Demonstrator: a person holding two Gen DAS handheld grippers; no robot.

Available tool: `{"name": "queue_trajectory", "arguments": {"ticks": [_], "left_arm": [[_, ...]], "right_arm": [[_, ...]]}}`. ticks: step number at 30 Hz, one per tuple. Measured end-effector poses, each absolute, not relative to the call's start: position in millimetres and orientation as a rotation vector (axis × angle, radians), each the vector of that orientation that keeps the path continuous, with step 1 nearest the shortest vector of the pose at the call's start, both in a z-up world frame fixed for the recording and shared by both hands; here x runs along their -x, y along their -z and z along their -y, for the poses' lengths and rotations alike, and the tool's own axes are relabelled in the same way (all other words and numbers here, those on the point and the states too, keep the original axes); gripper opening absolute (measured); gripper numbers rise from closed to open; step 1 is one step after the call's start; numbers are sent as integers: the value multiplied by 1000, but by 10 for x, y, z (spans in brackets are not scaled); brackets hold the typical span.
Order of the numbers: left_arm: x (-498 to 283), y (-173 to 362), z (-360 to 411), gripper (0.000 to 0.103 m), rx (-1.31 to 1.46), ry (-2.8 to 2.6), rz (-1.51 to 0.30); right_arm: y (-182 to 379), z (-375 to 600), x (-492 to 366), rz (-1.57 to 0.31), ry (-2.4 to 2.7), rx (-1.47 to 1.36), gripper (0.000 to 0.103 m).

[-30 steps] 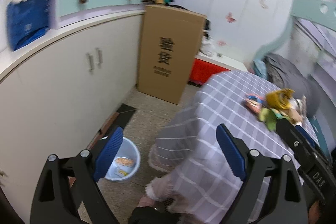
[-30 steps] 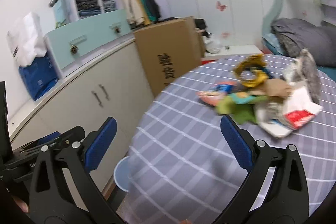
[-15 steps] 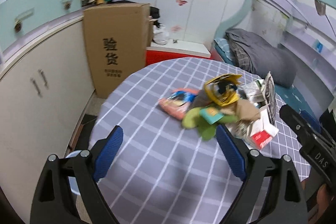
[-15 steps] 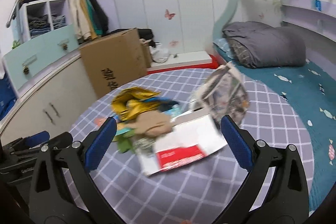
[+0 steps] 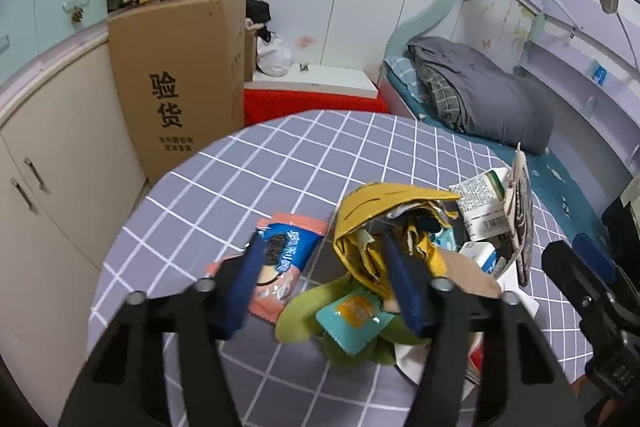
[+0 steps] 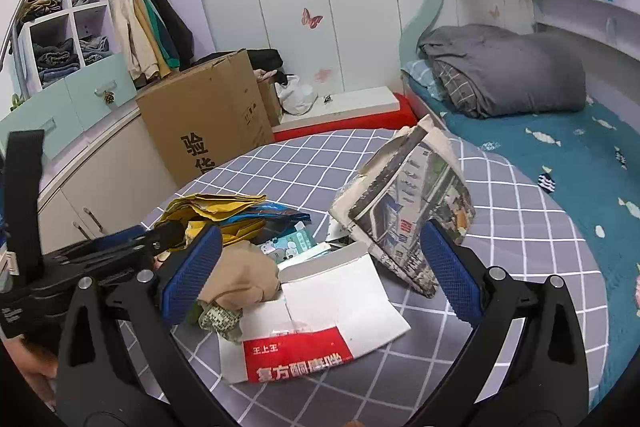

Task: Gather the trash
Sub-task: 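Return both tools to the table and grasp the yellow wrapper with the left tool, then grasp the blue snack packet with the right tool while the left holds the wrapper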

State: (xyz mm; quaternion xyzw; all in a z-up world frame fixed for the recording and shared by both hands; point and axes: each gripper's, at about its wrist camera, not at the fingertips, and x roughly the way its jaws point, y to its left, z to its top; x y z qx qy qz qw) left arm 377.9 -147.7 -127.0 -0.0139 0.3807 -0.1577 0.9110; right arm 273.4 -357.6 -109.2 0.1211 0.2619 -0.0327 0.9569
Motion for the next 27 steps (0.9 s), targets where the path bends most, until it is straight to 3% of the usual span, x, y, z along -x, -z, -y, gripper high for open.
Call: {"name": "queue_trajectory", "arguments": {"ticks": [1,2,17,27], "left_arm": [[-3803,1288,1486,32,33,331,-788],[-3829,1305,1494,6,35,340,-794],[-3408,992,833,3,186,278,-637],[-3533,806,534,3,197,147,-562]], "right_arm": [[1099,3567,-2758,-536,56,-244,97],[1113,3533,-2787,-545,48,-236,97],[981,3322,-3055,-604,1,-168,97],[995,3147,-3768,-897,-12,-307,97]]}}
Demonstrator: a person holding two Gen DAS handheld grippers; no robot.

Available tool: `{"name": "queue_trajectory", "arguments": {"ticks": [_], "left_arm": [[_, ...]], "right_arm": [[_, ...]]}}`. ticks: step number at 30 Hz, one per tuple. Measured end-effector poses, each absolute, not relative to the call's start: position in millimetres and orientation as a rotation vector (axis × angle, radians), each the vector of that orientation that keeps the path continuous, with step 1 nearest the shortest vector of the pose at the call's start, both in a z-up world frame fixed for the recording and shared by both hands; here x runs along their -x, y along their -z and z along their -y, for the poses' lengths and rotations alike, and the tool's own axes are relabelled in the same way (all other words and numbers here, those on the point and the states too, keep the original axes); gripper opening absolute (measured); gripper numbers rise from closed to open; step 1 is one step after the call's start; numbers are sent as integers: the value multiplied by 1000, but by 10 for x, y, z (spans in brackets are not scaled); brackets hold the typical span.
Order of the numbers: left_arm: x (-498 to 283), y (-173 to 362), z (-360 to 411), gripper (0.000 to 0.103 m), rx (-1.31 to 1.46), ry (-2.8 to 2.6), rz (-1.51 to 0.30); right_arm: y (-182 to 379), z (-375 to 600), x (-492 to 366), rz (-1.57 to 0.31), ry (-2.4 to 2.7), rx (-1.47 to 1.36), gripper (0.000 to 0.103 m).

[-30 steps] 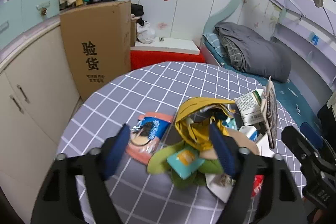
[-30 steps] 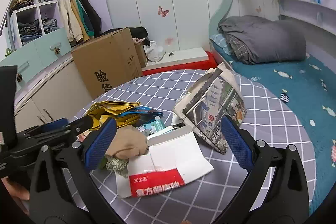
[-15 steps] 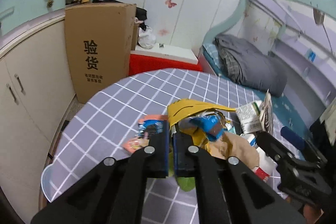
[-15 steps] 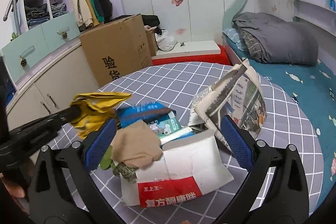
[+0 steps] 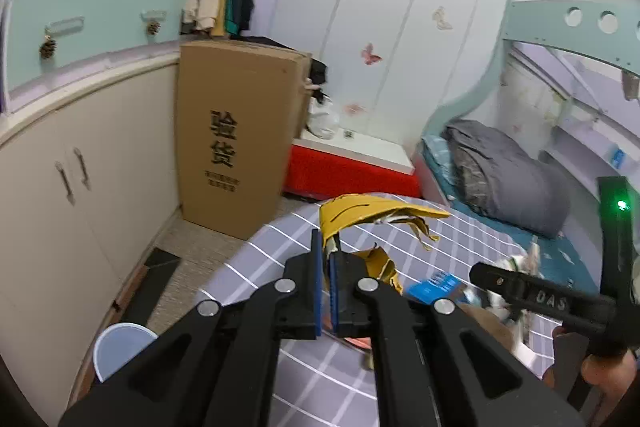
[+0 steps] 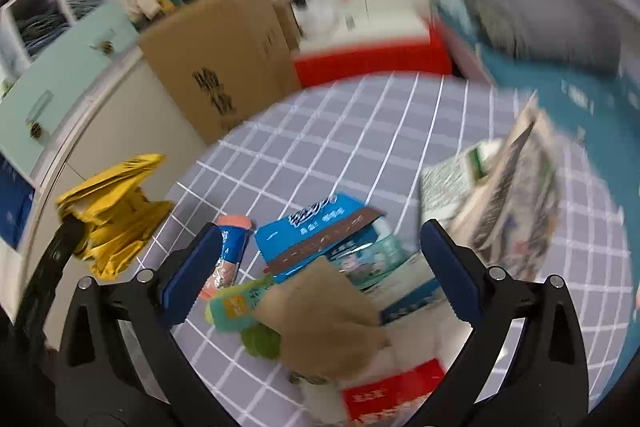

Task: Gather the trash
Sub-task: 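Grasp the blue snack packet with the right tool while the left holds the wrapper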

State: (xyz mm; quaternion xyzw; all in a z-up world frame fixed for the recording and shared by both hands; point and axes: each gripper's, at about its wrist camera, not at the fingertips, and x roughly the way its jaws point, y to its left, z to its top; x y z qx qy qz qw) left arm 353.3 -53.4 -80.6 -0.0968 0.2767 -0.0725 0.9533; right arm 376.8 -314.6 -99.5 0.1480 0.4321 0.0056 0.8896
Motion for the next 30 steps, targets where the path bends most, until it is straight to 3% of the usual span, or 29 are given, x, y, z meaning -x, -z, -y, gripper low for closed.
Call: {"name": "queue_trajectory", "arguments": {"ticks": [9,15,18,20,30], "left_arm": [[-3692,921,420,3,210,136,-585],[-3774,1026,392,3,220,153,-610],[-3803,1053,374,3,228,156,-616],[-3817,1081,356,3,235,160,-620],[-3836,1111,205,3,253,153,-625]], "right_arm": [[1435,3022,-4380,-1142,22,-296,97],[1497,2922,-4558,-1155,9,-263,96],[1514,2899,-4628,-1162,22,-247,84],[1522,2888,-4683,-1158,17,-247,61],[1457,2685,-4658,-1093,-13,-172,40]]}}
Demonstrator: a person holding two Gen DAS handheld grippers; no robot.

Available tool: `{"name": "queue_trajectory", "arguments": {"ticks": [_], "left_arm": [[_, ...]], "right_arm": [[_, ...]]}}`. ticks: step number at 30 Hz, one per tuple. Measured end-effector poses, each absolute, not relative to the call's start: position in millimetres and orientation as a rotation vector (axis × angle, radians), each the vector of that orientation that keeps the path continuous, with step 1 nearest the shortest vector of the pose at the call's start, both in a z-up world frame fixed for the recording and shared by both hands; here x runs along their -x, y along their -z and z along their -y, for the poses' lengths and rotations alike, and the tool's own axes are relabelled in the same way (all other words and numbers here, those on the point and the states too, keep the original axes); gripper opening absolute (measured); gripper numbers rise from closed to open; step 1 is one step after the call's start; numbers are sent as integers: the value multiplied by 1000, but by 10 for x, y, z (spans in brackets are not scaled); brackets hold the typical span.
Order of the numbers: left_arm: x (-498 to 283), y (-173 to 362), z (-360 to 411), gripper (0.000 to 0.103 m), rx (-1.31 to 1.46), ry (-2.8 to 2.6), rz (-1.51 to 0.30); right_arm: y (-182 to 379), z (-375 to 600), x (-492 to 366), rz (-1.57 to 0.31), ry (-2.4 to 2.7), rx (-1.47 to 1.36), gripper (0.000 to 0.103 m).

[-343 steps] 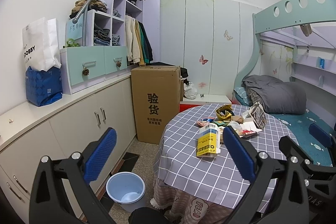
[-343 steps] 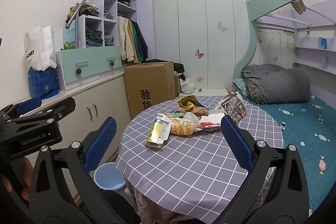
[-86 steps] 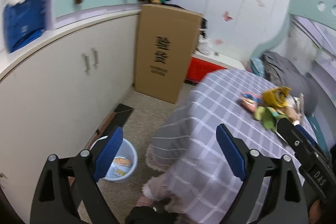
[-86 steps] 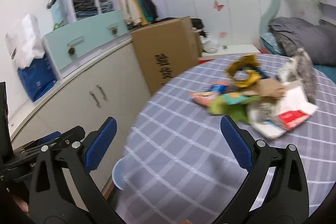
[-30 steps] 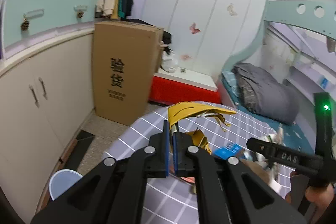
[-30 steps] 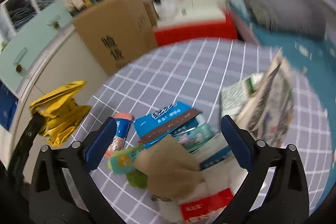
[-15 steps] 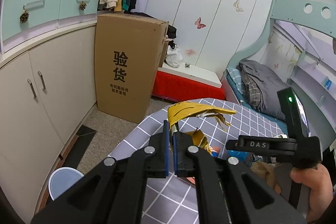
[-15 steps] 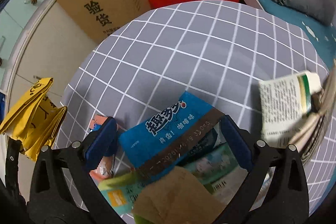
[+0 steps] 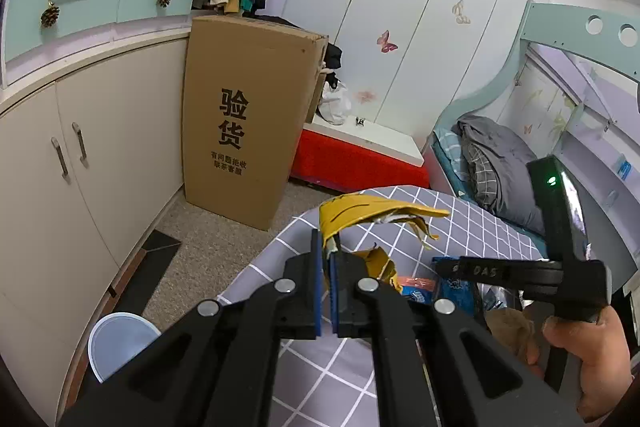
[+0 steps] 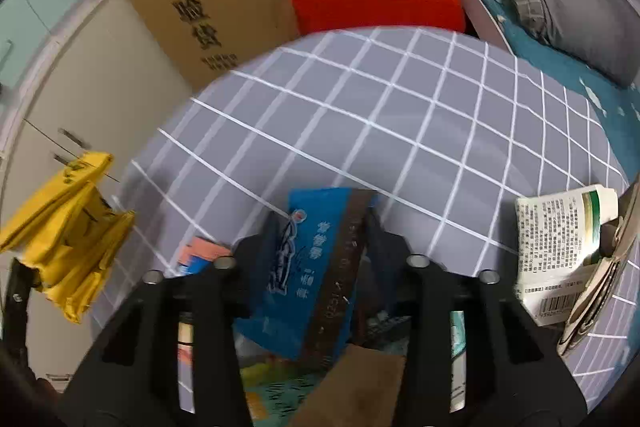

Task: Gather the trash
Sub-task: 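Grasp the blue snack packet with the right tool while the left holds the wrapper, then carry wrapper and packet to the wastebasket and open both tools to drop them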

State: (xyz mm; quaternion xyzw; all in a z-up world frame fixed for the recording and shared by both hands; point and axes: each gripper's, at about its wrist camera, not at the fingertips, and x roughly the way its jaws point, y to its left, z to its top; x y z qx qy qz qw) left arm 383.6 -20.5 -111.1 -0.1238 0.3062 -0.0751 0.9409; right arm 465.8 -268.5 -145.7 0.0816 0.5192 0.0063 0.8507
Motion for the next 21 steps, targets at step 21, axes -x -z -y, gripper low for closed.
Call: {"name": "queue_trajectory", "arguments": {"ticks": [21], "left_arm": [[-3210,991,-936,3,334,36,-642]], "right_arm": [[590,1416,-3726,-839,-338,-164,38]]}}
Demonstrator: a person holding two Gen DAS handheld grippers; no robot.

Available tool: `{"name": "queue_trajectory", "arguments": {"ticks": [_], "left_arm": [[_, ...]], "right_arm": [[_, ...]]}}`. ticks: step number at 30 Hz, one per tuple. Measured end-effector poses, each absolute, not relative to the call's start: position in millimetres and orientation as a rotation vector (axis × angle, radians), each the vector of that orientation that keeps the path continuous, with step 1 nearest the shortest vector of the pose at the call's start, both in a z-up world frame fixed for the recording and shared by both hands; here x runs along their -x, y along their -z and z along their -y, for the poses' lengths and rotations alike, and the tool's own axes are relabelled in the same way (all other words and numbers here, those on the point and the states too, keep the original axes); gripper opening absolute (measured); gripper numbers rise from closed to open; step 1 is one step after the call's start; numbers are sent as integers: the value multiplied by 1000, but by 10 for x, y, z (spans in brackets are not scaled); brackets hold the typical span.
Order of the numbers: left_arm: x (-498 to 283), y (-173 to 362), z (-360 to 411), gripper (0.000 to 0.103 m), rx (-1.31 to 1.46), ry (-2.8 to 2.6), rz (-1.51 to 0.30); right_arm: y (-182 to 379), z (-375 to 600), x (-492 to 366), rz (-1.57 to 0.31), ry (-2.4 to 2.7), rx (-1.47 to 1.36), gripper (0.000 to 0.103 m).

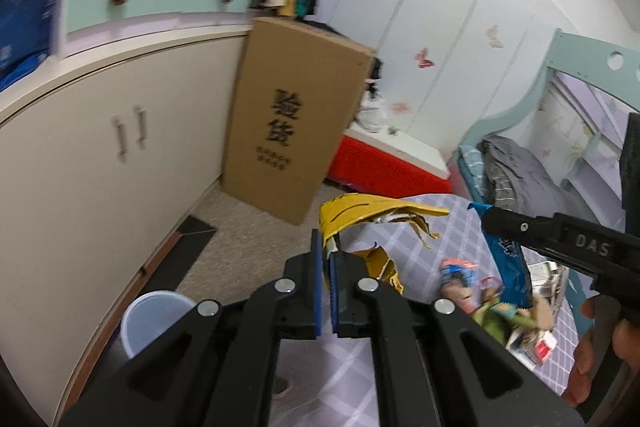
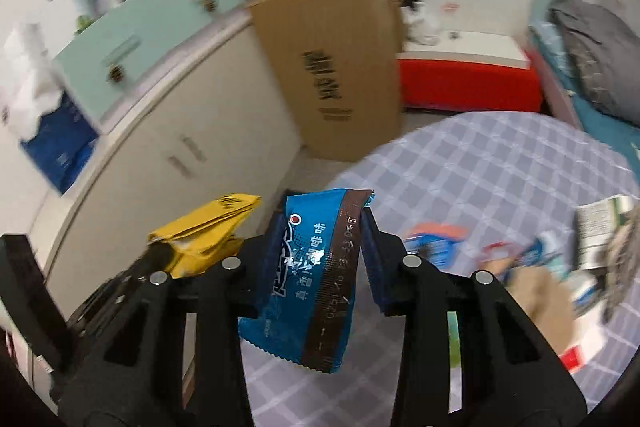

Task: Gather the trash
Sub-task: 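Carry wrapper and packet to the wastebasket and open both tools to drop them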

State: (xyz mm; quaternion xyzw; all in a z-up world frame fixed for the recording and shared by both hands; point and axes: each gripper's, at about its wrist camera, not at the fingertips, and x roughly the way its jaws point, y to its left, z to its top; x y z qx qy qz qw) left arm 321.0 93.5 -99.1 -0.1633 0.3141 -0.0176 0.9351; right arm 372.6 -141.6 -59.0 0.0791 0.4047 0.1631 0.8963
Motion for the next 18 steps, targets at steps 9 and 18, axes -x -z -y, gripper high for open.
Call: {"name": "queue_trajectory", "arguments": {"ticks": [9,18], "left_arm": [[-2837,1274,-1990,3,333,-183,-662],[-2749,1819,-2903,3,366,-395,-741]], "right_arm": [[986,108,-3541,-894,-544,-103,38],[1566,-743,-3672,-959,-637,-112,43]]}}
